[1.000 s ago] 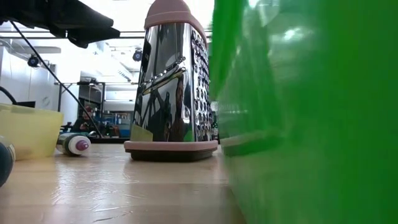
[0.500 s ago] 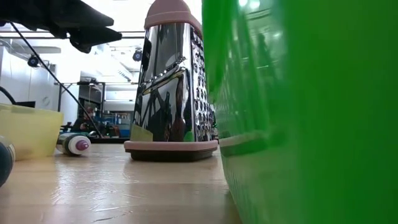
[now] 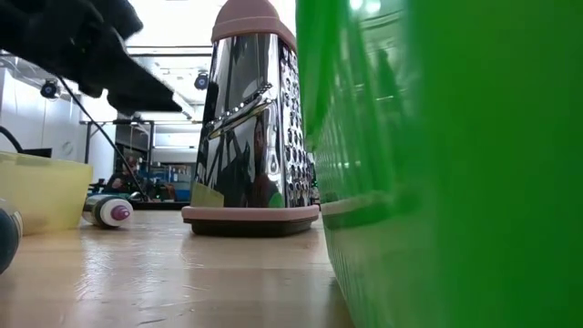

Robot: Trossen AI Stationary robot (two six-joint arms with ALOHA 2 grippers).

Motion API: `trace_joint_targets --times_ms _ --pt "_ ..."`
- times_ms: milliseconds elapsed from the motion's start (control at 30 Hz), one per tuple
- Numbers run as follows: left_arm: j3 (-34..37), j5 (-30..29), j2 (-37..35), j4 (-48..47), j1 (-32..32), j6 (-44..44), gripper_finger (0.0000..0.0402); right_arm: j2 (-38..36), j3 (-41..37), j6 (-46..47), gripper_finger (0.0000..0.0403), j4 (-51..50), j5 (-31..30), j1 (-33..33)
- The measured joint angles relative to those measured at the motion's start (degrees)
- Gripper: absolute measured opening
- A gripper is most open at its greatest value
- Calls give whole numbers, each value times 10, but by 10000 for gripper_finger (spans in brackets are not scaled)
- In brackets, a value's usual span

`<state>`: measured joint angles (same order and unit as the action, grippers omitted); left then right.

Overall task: Pick & Place Food Item
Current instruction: Put the violet food coloring bottle into the transparent bin

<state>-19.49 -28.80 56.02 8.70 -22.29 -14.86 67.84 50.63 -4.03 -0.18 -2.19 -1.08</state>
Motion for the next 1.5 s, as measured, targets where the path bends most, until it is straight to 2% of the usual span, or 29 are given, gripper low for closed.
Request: trace_joint_targets --times_ms 167,400,600,800,900,1067,1167,1333,1500 --pt "0 54 16 -47 41 -13 266 -38 -33 0 17 -1 -110 -89" --pt "-17 120 18 -109 86 32 266 -41 -13 69 84 -38 -174 -146" --pt "-66 145 42 -134 94 117 266 -32 7 109 159 -110 -175 -173" --pt "-158 134 107 -266 95 192 266 -33 -5 109 207 -127 -175 -215" --pt "-216 133 157 -361 95 205 266 -31 -13 113 224 -138 -175 -237" --pt "-325 121 253 -569 95 155 266 -29 -22 144 242 -164 -175 -267" --pt "-367 136 303 -638 95 132 266 -29 -27 159 246 -172 -175 -285" --pt "-392 209 360 -651 95 125 266 -29 -39 173 247 -174 -175 -306" --pt "-394 248 382 -658 95 118 266 -29 -48 187 247 -176 -175 -316"
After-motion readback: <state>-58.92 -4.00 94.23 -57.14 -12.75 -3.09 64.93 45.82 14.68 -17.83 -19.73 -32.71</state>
